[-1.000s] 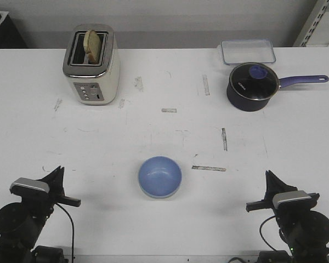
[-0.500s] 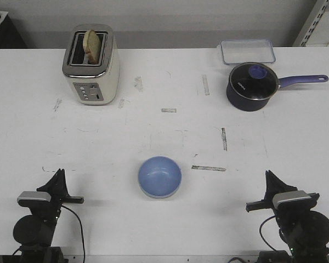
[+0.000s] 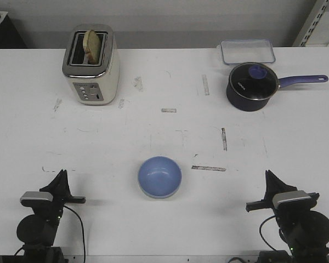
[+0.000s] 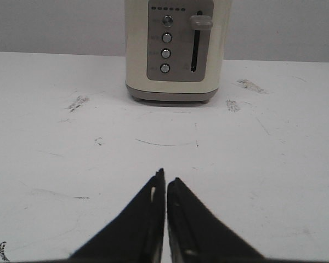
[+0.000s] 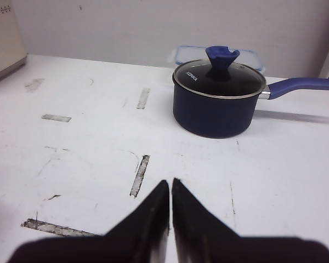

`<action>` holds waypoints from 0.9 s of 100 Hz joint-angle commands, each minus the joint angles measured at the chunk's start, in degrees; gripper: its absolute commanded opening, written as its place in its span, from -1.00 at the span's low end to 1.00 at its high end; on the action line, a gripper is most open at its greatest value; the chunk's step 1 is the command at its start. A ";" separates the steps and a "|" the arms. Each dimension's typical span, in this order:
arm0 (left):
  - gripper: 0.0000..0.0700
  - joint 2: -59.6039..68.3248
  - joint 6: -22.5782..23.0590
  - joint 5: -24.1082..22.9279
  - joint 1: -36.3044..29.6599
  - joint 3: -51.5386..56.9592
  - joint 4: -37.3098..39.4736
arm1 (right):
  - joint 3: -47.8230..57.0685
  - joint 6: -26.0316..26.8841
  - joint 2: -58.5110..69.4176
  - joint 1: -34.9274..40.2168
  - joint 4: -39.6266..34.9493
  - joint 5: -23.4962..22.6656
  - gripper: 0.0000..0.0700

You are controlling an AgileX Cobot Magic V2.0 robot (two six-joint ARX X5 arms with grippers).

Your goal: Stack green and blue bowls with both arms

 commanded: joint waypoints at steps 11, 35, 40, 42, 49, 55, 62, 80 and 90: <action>-1.00 -0.11 -0.09 -0.17 0.00 -1.20 0.66 | 0.11 -0.24 0.11 0.04 0.57 0.02 -1.00; -1.00 -0.11 -0.07 -0.17 0.00 -1.20 0.66 | 0.11 -0.24 0.11 0.04 0.57 0.04 -1.00; -1.00 -0.11 -0.07 -0.17 0.00 -1.20 0.66 | 0.11 -0.24 0.11 0.04 0.57 0.04 -1.00; -1.00 -0.11 -0.07 -0.17 0.00 -1.20 0.66 | 0.11 -0.24 0.11 0.04 0.57 0.04 -1.00; -1.00 -0.11 -0.07 -0.17 0.00 -1.20 0.66 | 0.11 -0.24 0.11 0.04 0.57 0.04 -1.00; -1.00 -0.11 -0.07 -0.17 0.00 -1.20 0.66 | 0.11 -0.24 0.11 0.04 0.57 0.04 -1.00; -1.00 -0.11 -0.07 -0.17 0.00 -1.20 0.66 | 0.11 -0.26 0.11 0.04 0.59 0.04 -1.00; -1.00 -0.11 -0.07 -0.17 0.00 -1.20 0.66 | -1.11 -3.26 -0.31 -1.38 2.47 1.11 -1.00; -1.00 -0.11 -0.09 -0.17 0.00 -1.20 0.66 | -5.57 -2.54 -2.14 -2.36 7.39 2.51 -1.00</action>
